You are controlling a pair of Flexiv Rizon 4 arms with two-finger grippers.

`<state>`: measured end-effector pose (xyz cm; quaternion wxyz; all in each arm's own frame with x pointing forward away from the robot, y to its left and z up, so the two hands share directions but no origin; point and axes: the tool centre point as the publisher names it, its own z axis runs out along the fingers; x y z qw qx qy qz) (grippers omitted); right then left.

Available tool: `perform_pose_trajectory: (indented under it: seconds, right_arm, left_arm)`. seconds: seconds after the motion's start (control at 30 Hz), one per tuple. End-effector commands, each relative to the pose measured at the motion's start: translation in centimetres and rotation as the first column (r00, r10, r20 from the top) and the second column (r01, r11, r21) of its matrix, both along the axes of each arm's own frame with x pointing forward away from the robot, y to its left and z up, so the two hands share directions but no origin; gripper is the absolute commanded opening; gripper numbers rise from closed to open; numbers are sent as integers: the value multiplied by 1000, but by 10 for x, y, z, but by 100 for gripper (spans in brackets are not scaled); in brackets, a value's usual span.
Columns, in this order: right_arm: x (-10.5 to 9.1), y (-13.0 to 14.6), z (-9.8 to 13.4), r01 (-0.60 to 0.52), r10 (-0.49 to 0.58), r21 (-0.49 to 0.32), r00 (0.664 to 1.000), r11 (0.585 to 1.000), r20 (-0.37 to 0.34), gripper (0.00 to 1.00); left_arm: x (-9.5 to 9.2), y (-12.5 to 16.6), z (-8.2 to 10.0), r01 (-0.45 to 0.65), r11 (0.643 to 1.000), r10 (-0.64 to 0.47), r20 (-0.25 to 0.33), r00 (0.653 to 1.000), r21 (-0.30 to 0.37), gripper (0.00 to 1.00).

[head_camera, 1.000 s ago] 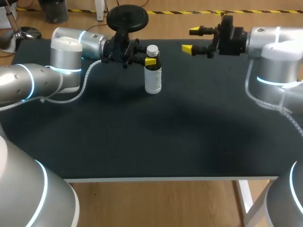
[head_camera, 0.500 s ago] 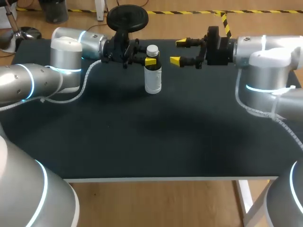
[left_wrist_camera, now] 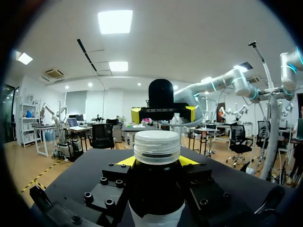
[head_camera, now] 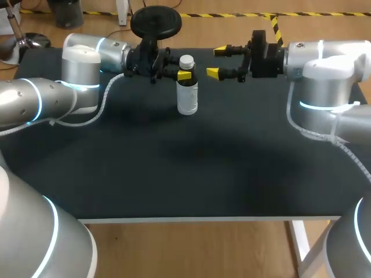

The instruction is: Unscrew the bottle cap

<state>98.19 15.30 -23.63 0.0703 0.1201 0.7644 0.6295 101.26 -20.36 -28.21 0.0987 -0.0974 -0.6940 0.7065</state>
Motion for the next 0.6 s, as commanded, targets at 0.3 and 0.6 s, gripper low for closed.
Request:
perform_pose_trajectory:
  seconds: [0.3,0.6]
  right_arm:
    - [0,8,3,21,-23,56,999,998,37,100]
    - [9,28,9,30,-33,61,998,998,50,100]
  left_arm:
    - [1,-1,0,3,1000,-3,-1,1000,1,0]
    - [1,-1,0,3,1000,-3,-1,1000,1,0]
